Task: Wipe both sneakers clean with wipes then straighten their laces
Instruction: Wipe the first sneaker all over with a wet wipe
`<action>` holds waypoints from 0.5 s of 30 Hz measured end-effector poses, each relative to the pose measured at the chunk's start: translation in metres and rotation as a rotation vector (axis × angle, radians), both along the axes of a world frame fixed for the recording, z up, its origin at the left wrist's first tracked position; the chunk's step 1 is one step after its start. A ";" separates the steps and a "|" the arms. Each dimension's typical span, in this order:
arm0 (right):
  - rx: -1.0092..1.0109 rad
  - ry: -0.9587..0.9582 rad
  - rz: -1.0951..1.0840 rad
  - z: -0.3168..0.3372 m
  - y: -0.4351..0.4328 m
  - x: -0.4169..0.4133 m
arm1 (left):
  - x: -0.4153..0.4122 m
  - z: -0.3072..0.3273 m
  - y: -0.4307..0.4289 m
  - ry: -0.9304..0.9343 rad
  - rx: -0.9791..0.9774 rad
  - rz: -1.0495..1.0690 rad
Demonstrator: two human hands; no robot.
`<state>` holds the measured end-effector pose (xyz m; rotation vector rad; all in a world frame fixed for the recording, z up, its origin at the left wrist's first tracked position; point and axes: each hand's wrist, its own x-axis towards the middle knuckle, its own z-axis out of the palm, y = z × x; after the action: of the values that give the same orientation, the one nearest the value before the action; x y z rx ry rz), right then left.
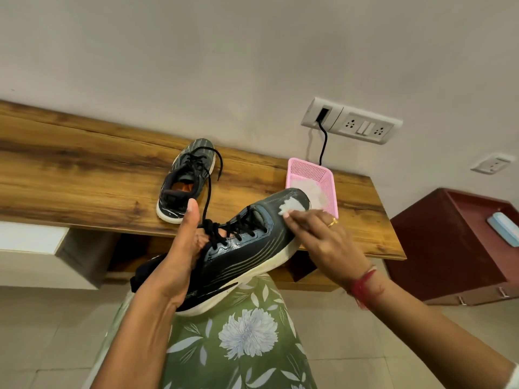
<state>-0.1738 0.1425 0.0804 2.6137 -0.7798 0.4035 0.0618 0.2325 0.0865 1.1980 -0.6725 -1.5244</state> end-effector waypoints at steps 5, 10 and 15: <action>-0.014 -0.114 -0.140 0.021 -0.030 0.000 | -0.002 0.004 0.000 0.067 0.001 0.005; 0.113 -0.463 -0.231 0.028 -0.017 0.003 | -0.001 0.001 -0.002 0.039 0.011 0.019; 0.096 -0.271 -0.109 -0.005 0.012 0.018 | 0.001 -0.005 -0.001 0.045 0.015 0.000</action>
<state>-0.1559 0.1544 0.0758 2.6214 -1.0476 0.7154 0.0630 0.2314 0.0811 1.1715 -0.6328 -1.5544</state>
